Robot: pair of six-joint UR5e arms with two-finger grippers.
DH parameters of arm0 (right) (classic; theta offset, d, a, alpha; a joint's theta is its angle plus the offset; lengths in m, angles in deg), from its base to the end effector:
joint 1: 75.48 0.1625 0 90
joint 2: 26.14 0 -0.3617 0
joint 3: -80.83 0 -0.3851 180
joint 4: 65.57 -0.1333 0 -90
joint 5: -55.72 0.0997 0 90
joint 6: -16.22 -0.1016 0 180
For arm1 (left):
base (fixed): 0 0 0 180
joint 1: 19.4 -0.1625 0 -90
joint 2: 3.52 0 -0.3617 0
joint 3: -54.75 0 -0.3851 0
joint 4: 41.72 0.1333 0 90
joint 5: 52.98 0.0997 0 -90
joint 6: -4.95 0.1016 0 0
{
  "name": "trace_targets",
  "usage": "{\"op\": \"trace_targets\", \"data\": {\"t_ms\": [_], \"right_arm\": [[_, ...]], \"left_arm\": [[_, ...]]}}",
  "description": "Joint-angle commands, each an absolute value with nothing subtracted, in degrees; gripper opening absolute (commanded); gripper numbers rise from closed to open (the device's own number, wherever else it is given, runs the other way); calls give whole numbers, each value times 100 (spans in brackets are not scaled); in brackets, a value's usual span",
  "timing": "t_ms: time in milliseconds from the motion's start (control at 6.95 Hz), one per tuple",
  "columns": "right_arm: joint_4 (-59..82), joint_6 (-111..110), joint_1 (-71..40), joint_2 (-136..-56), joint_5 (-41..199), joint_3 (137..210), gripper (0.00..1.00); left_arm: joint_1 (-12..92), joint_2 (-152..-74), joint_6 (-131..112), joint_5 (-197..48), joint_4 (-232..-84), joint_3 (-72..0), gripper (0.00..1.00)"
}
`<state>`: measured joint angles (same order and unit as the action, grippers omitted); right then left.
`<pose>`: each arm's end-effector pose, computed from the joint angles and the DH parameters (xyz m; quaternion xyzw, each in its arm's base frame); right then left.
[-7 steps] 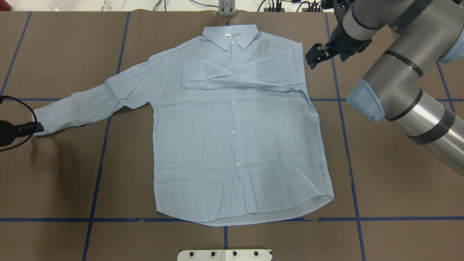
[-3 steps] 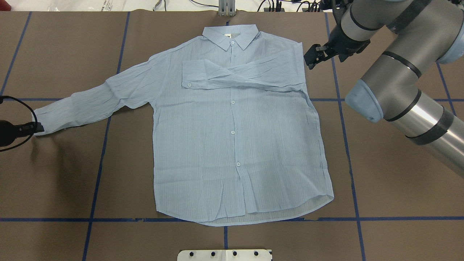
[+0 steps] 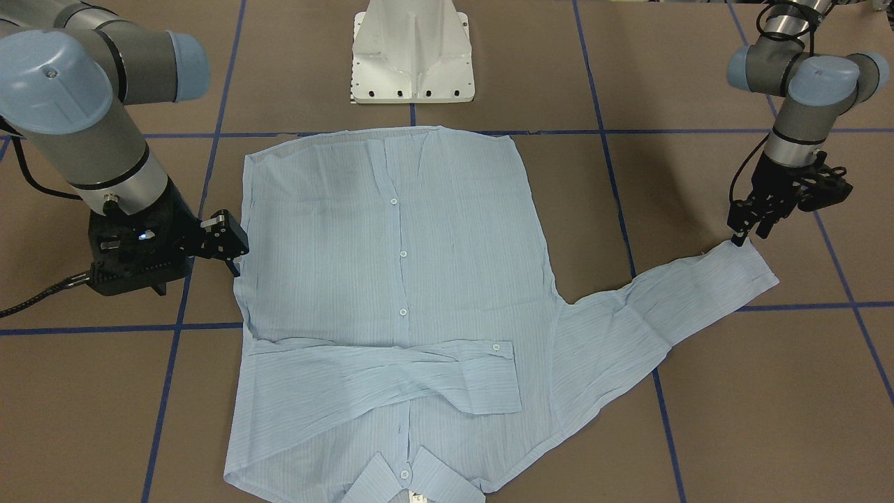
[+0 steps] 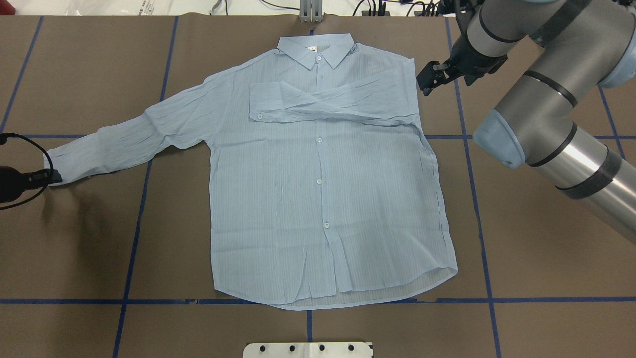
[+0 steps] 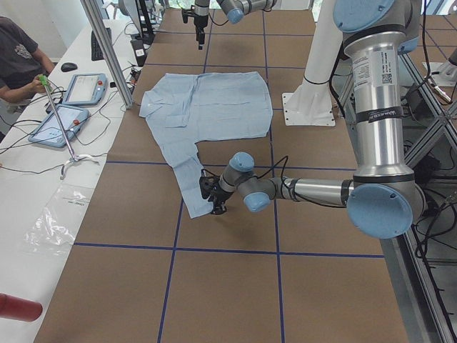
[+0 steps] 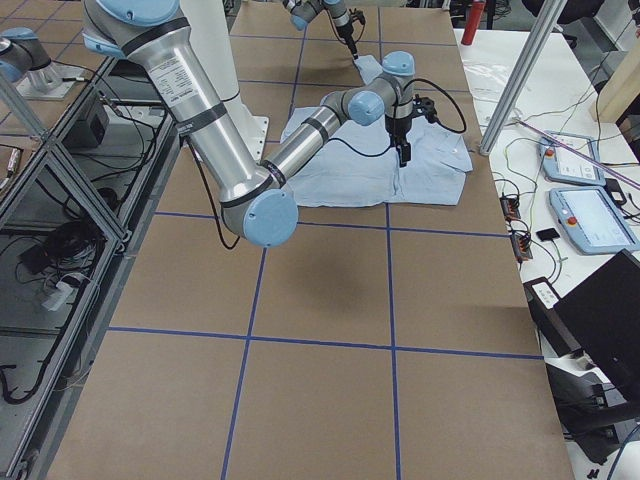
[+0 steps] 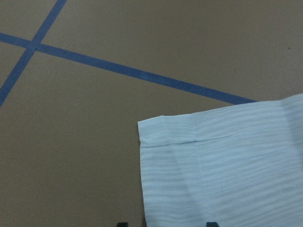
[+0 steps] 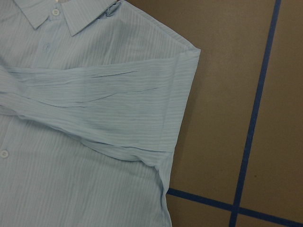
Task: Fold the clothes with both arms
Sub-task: 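Grasp the sleeve cuff nearest the left gripper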
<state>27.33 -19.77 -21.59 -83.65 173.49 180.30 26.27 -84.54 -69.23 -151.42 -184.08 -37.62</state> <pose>-0.2928 -0.5473 0.2171 0.1293 -0.3738 -0.0812 0.9148 0.2421 -0.4172 0.5628 0.1399 0.3678 -0.2090 0.8952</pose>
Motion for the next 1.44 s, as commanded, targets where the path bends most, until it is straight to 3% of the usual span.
{"op": "trace_targets", "data": {"t_ms": [0, 576, 1295], "right_arm": [[2733, -1973, -2160, -8362, 17349, 18023, 100], [2733, -1990, -2160, -8362, 17349, 18032, 100], [2733, -1991, -2160, -8362, 17349, 18032, 100]], "left_arm": [[2612, -8455, -6923, -15142, -18410, -3736, 59], [2604, -8455, -6923, -15142, -18410, -3719, 55], [2604, -8499, -6923, -15142, -18410, -3675, 35]]}}
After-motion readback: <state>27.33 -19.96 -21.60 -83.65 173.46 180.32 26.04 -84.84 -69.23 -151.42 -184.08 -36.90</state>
